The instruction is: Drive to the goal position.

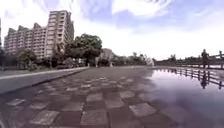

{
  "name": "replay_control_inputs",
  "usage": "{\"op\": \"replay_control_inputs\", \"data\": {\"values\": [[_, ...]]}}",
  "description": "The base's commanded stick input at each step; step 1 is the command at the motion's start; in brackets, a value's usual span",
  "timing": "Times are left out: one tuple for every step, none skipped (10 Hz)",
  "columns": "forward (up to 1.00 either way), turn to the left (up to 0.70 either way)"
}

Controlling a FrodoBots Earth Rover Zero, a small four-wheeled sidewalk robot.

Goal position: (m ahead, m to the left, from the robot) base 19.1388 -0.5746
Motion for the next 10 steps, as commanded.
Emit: {"op": "replay_control_inputs", "data": {"values": [[1.0, 0.15], [1.0, 0.26], [1.0, 0.34], [1.0, 0.28], [1.0, 0.11], [1.0, 0.09], [1.0, 0.07], [1.0, 0.06], [1.0, 0.04], [1.0, 0.02]]}}
